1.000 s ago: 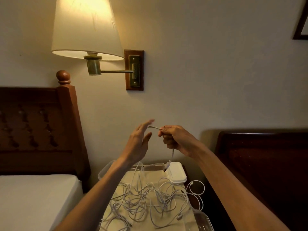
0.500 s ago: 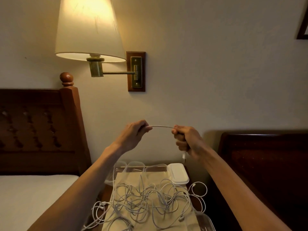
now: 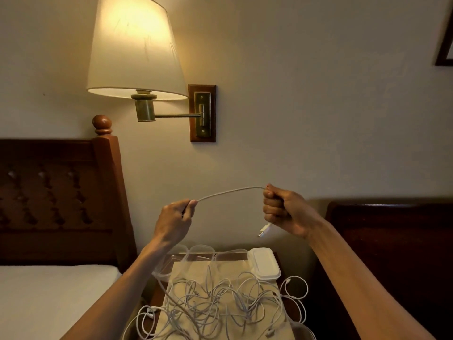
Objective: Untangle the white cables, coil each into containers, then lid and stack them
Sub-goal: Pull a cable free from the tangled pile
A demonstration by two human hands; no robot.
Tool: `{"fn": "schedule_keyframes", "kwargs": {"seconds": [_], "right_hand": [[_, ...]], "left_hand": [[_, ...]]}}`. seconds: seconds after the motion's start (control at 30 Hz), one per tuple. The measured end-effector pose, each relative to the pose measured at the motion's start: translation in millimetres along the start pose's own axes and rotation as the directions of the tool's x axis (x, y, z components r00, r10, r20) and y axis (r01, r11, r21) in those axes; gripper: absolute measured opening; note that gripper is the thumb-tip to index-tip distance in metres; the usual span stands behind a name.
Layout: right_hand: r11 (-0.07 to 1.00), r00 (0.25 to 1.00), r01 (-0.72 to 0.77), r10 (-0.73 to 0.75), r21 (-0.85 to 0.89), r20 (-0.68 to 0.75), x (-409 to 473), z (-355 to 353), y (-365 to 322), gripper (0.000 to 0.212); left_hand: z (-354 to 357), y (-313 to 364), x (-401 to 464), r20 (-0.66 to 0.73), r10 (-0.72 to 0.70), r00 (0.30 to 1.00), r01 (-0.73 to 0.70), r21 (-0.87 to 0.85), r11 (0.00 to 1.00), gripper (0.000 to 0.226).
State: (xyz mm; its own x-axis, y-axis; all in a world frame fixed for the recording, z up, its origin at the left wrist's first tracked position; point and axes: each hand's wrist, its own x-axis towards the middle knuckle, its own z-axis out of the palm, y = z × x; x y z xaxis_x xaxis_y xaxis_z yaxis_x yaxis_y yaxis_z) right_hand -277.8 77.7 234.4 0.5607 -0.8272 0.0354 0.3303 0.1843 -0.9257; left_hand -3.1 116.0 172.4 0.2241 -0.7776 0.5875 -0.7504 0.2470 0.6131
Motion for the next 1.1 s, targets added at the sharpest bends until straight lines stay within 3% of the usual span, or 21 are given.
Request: {"fn": "schedule_keyframes", "kwargs": {"seconds": [0.1,0.2,0.27,0.4,0.43,0.47,0.53,0.6,0.63,0.67,0.7,0.77,0.8,0.87,0.93,0.97,1.03,1.1], "right_hand": [[0.996,0.998,0.067,-0.067,0.064,-0.013,1,-7,-5,0.033],[0.993,0.989,0.119,-0.12,-0.015,-0.09,5,-10,-10,0.034],[0.977,0.974,0.135,-0.161,-0.164,-0.162,8,-11,-7,0.037],[0.891,0.948,0.051,-0.187,-0.452,-0.26,14,-18,6,0.041],[0.823,0.942,0.005,-0.193,-0.568,-0.273,17,-19,10,0.042],[0.684,0.928,-0.049,-0.238,-0.728,-0.286,20,-18,15,0.04],[0.325,0.866,-0.13,-0.424,-0.937,-0.267,26,-11,32,0.028],[0.25,0.695,-0.017,-0.693,-0.968,-0.191,23,13,51,0.033],[0.265,0.601,0.102,-0.784,-0.959,-0.153,17,29,58,0.029],[0.325,0.584,0.205,-0.797,-0.923,-0.151,11,43,66,0.023],[0.443,0.671,0.245,-0.719,-0.862,-0.178,6,56,72,0.02],[0.681,0.922,0.138,-0.353,-0.719,-0.157,-1,74,79,0.033],[0.773,0.986,0.057,-0.141,-0.632,-0.084,-3,80,83,0.04],[0.927,0.981,-0.069,0.13,-0.369,0.144,-9,84,91,0.039],[0.974,0.96,-0.155,0.188,-0.164,0.209,-16,75,86,0.031],[0.974,0.96,-0.164,0.193,-0.154,0.201,-18,66,80,0.029],[0.958,0.966,-0.144,0.191,-0.249,0.173,-20,40,67,0.028],[0.922,0.982,-0.094,0.149,-0.376,0.119,-22,22,51,0.029]], "left_hand": [[0,-9,-7,0.179,0.051,0.983,-0.036,-0.085,0.996,0.039],[4,-6,-16,0.307,0.083,0.948,-0.051,-0.11,0.993,0.033],[5,-4,-15,0.259,0.051,0.965,-0.022,-0.116,0.993,0.035],[-13,31,4,0.068,-0.175,0.982,0.188,-0.388,0.902,0.039],[-19,43,10,0.056,-0.19,0.98,0.195,-0.432,0.881,0.037],[-23,55,16,0.053,-0.18,0.982,0.184,-0.441,0.878,0.036],[-24,75,26,0.042,-0.144,0.989,0.147,-0.426,0.893,0.036],[-15,87,33,0.021,-0.206,0.978,0.194,-0.453,0.87,0.038],[-10,92,36,0.015,-0.249,0.968,0.226,-0.474,0.851,0.039],[-5,96,39,0.015,-0.278,0.96,0.25,-0.488,0.836,0.04],[-2,100,40,0.019,-0.297,0.955,0.266,-0.501,0.823,0.039],[3,107,44,0.053,-0.335,0.941,0.305,-0.561,0.769,0.037],[4,110,46,0.074,-0.358,0.931,0.328,-0.601,0.729,0.035],[1,111,49,0.086,-0.398,0.913,0.354,-0.652,0.671,0.031],[-9,98,57,0.005,-0.439,0.898,0.352,-0.606,0.713,0.032],[-18,84,61,-0.071,-0.465,0.883,0.353,-0.553,0.755,0.033],[-36,47,66,-0.162,-0.573,0.803,0.43,-0.509,0.746,0.032],[-49,14,64,-0.06,-0.648,0.759,0.554,-0.462,0.692,0.028]]}}
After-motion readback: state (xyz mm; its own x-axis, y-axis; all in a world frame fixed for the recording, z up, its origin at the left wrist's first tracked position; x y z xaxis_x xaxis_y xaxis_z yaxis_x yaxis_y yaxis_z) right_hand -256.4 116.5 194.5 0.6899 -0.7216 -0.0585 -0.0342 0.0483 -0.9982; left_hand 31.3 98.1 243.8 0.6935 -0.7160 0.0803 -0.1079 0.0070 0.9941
